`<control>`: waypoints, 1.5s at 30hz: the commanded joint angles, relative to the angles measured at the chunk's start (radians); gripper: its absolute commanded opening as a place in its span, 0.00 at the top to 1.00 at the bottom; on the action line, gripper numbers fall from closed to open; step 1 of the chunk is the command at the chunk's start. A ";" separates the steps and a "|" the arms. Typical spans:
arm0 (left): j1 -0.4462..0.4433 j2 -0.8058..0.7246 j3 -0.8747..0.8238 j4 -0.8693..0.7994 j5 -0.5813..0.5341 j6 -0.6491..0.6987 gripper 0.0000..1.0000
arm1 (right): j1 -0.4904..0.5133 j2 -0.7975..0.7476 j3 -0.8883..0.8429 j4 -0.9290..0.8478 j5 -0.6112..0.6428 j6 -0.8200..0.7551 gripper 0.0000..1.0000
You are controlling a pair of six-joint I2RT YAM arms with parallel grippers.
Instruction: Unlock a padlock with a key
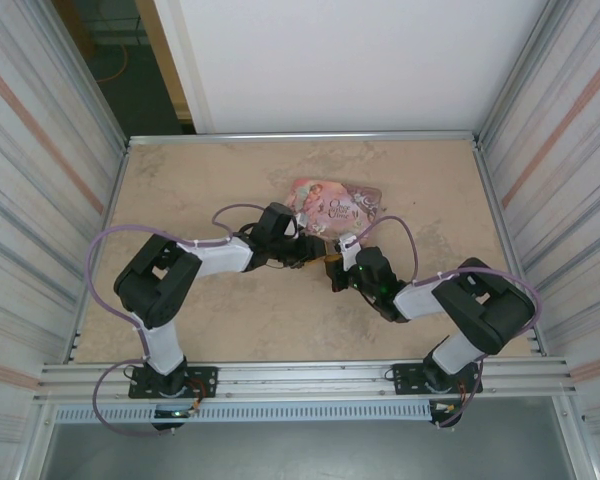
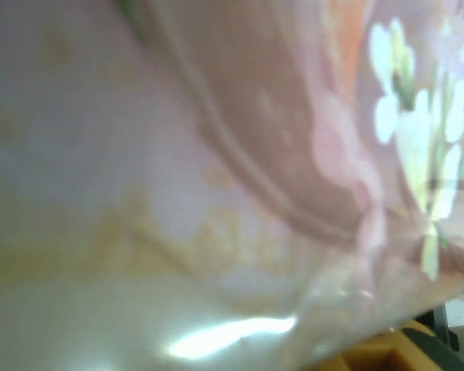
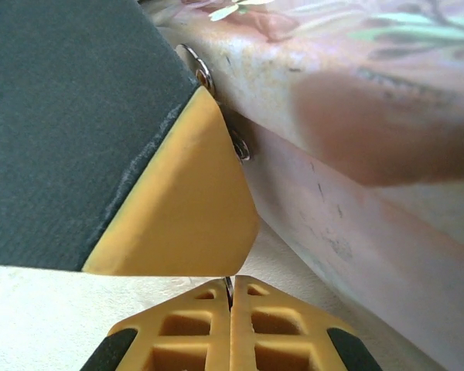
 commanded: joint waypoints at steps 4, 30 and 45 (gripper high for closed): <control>0.005 -0.032 -0.023 0.035 0.087 -0.008 0.56 | 0.013 0.034 0.003 0.035 -0.026 0.041 1.00; 0.154 -0.499 -0.334 0.044 -0.068 0.068 0.44 | -0.010 0.039 0.103 -0.173 -0.173 0.230 1.00; 0.161 -0.496 -0.517 0.419 -0.082 -0.161 0.42 | -0.068 -0.058 0.192 -0.394 -0.349 0.388 1.00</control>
